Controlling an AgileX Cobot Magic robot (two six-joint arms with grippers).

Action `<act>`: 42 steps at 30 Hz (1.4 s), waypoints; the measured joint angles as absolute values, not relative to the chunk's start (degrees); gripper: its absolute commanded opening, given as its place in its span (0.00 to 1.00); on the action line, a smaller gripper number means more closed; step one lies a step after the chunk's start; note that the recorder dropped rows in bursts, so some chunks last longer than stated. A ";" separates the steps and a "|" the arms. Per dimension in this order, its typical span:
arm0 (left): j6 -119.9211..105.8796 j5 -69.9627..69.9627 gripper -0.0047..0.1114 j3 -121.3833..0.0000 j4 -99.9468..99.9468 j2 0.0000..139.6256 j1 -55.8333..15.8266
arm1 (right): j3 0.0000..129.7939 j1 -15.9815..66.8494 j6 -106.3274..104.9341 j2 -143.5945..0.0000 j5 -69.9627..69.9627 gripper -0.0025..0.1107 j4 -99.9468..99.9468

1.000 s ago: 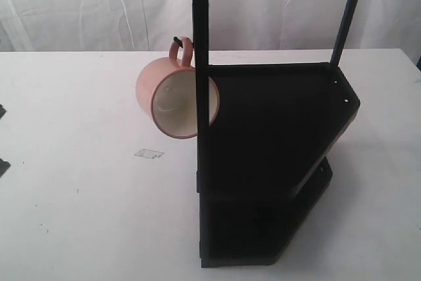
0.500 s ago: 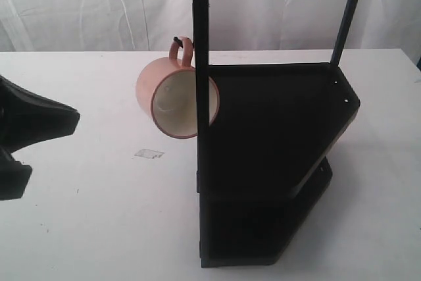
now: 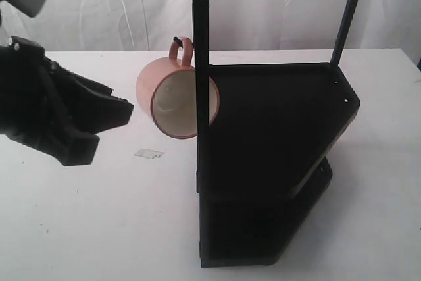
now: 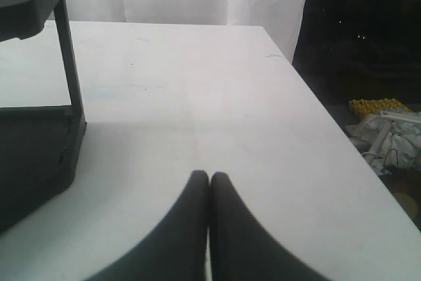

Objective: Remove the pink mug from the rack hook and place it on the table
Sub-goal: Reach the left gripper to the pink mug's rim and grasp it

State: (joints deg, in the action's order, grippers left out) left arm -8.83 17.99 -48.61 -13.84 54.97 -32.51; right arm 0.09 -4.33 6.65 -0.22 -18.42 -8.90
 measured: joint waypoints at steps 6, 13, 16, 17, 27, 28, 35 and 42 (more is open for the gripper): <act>-13.07 17.30 0.52 -48.61 -15.34 59.07 -32.51 | 0.09 -4.33 6.65 -0.22 -18.42 0.02 -8.90; -13.71 14.71 0.52 -48.61 -19.32 59.48 -32.51 | 0.09 -4.33 6.65 -0.22 -18.42 0.02 -8.90; -13.82 14.36 0.52 -48.61 -19.90 60.66 -32.51 | 0.09 -4.33 6.65 -0.22 -18.42 0.02 -8.90; -13.82 14.25 0.52 -48.61 -19.90 61.23 -32.51 | 0.09 -4.33 6.65 -0.22 -18.42 0.02 -8.90; -13.82 8.84 0.51 -48.61 -19.90 64.53 -32.51 | 0.09 -4.33 6.54 -0.22 -18.42 0.02 -8.90; -13.82 8.71 0.50 -48.61 -19.90 64.53 -32.51 | 0.09 -4.33 6.54 -0.22 -18.42 0.02 -8.90; -13.82 5.07 0.44 -48.61 -19.90 64.67 -32.51 | 0.09 -4.33 6.54 -0.22 -18.42 0.02 -8.90; -13.82 4.12 0.35 -48.61 -16.59 64.67 -32.51 | 0.09 -4.33 6.54 -0.22 -18.42 0.02 -8.90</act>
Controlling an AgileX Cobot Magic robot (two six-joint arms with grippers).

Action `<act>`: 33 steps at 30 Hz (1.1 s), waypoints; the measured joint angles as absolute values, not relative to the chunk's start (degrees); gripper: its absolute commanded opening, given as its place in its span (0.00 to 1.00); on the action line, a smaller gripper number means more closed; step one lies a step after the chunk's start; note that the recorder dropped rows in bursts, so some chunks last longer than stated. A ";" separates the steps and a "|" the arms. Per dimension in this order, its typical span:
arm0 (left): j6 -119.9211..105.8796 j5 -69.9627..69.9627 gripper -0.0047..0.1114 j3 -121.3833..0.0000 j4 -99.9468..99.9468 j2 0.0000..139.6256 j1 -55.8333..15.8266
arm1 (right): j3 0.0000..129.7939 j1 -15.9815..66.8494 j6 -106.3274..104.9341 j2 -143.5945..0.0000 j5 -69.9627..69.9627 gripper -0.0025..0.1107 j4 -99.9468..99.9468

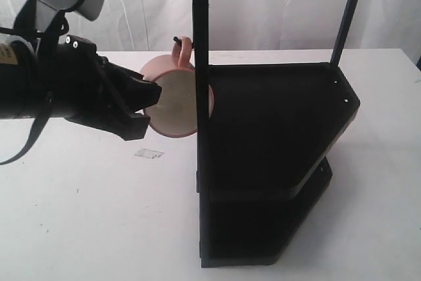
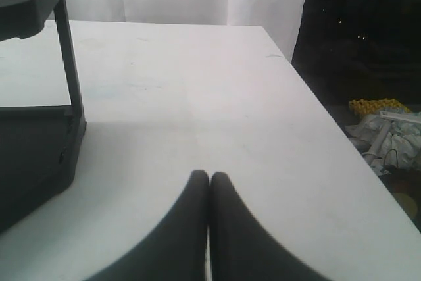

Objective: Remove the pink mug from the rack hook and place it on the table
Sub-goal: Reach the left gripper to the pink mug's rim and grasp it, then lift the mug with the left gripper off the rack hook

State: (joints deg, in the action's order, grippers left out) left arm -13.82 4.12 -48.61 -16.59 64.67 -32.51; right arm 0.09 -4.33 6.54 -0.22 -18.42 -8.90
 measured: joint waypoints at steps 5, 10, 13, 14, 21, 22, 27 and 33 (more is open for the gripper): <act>-13.82 3.60 0.35 -48.61 -11.85 65.61 -32.51 | 0.09 -4.33 6.54 -0.22 -18.42 0.02 -8.90; -13.82 3.07 0.26 -48.61 -8.13 66.71 -32.51 | 0.09 -4.33 6.54 -0.22 -18.42 0.02 -8.90; -13.82 2.84 0.09 -48.61 -7.38 66.71 -32.51 | 0.09 -4.33 6.54 -0.22 -18.42 0.02 -8.90; -13.92 2.58 0.04 -48.61 -7.23 66.71 -32.51 | 0.09 -4.33 6.54 -0.22 -18.42 0.02 -8.90; -13.81 2.98 0.04 -48.61 -7.26 66.71 -32.54 | 0.09 -4.33 6.54 -0.22 -18.42 0.02 -8.90; -13.81 2.98 0.04 -48.61 -7.26 66.71 -32.54 | 0.09 -4.33 6.54 -0.22 -18.42 0.02 -8.90; -13.81 2.98 0.04 -48.61 -7.26 66.71 -32.54 | 0.09 -4.33 6.54 -0.22 -18.42 0.02 -8.90; -13.81 3.23 0.04 -48.61 -7.26 66.23 -32.54 | 0.09 -4.33 6.54 -0.22 -18.42 0.02 -8.90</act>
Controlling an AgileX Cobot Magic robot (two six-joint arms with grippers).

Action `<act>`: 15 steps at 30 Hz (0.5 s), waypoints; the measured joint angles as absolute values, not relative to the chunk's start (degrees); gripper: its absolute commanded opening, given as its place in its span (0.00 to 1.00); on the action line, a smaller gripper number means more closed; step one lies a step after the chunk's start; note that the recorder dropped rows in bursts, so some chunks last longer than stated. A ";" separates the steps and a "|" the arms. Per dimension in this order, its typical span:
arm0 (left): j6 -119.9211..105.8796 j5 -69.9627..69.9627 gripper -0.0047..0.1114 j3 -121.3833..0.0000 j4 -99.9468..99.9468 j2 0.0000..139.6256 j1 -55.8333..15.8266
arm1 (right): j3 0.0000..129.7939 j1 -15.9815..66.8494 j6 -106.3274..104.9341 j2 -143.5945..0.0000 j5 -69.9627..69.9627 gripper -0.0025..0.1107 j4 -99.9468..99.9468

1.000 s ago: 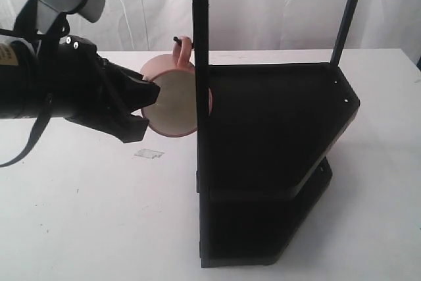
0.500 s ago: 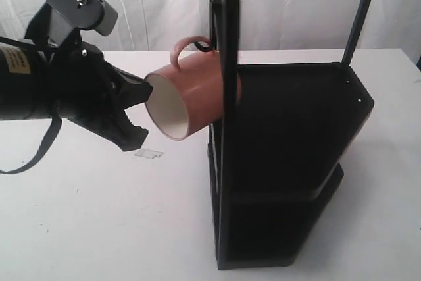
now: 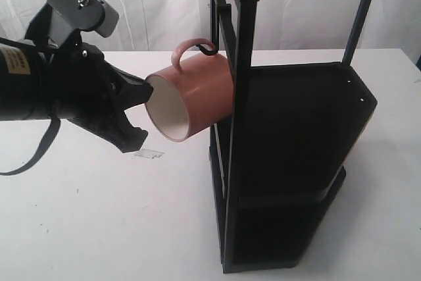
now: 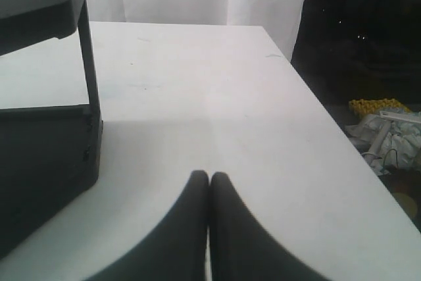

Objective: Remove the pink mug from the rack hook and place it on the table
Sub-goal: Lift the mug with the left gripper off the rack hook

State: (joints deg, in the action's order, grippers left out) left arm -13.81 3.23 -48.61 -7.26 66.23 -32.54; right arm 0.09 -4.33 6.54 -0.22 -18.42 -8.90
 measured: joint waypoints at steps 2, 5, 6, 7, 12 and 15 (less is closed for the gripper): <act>-13.94 3.82 0.04 -48.61 -7.26 65.17 -32.54 | 0.09 -4.33 6.54 -0.22 -18.42 0.02 -8.90; -14.04 5.53 0.04 -48.50 -7.15 63.36 -32.54 | 0.09 -4.33 6.54 -0.22 -18.42 0.02 -8.90; -14.04 6.32 0.04 -48.50 -6.77 62.88 -32.54 | 0.09 -4.33 6.54 -0.22 -18.42 0.02 -8.90; -14.18 6.98 0.04 -48.50 -6.44 62.40 -32.54 | 0.09 -4.33 6.54 -0.22 -18.42 0.02 -8.90; -14.18 9.31 0.04 -48.50 -4.86 61.80 -32.54 | 0.09 -4.33 6.54 -0.22 -18.42 0.02 -8.90; -13.38 9.68 0.04 -48.50 -4.71 61.80 -32.54 | 0.09 -4.33 6.54 -0.22 -18.42 0.02 -8.90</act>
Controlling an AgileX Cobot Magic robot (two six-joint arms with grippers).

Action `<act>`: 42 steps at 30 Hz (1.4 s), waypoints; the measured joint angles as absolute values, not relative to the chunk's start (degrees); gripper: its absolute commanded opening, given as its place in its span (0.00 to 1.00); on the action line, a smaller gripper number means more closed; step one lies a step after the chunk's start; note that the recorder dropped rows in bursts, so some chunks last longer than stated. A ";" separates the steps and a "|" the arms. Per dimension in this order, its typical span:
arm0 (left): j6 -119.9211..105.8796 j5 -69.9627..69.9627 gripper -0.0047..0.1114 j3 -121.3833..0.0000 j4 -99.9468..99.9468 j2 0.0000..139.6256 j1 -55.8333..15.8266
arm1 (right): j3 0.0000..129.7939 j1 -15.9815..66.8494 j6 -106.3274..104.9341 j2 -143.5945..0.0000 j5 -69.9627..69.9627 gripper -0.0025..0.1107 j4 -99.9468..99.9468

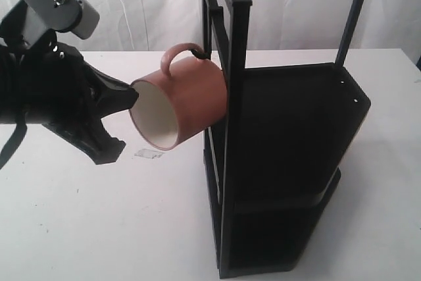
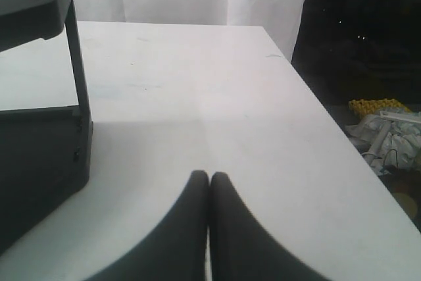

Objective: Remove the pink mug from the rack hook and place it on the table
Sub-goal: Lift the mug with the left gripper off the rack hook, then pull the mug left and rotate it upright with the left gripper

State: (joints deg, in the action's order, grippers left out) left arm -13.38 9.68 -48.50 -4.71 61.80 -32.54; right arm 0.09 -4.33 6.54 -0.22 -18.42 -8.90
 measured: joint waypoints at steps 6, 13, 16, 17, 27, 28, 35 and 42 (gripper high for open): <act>-11.28 9.55 0.04 -48.50 -4.60 61.80 -32.54 | 0.09 -4.33 6.54 -0.22 -18.42 0.02 -8.90; -11.12 9.07 0.04 -48.50 -1.84 61.80 -32.40 | 0.09 -4.33 6.54 -0.22 -18.42 0.02 -8.90; -9.89 9.07 0.04 -48.50 -1.64 61.57 -30.91 | 0.09 -4.33 6.54 -0.22 -18.42 0.02 -8.90; -9.24 9.19 0.04 -48.50 -1.38 61.44 -30.22 | 0.09 -4.33 6.54 -0.22 -18.42 0.02 -8.90; -6.79 10.62 0.04 -48.50 0.38 59.66 -25.49 | 0.09 -4.33 6.54 -0.22 -18.42 0.02 -8.90; -6.79 10.88 0.04 -48.50 0.46 59.54 -25.49 | 0.09 -4.33 6.54 -0.22 -18.42 0.02 -8.90; -6.79 14.11 0.04 -48.50 2.42 57.91 -25.49 | 0.09 -4.33 6.43 -0.22 -18.42 0.02 -8.90; -6.79 20.01 0.04 -50.29 2.66 54.78 -25.49 | 0.09 -4.33 6.43 -0.22 -18.42 0.02 -8.90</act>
State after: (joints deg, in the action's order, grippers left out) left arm -6.79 20.01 -50.29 2.66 54.78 -25.49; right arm 0.09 -4.33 6.43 -0.22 -18.42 -8.90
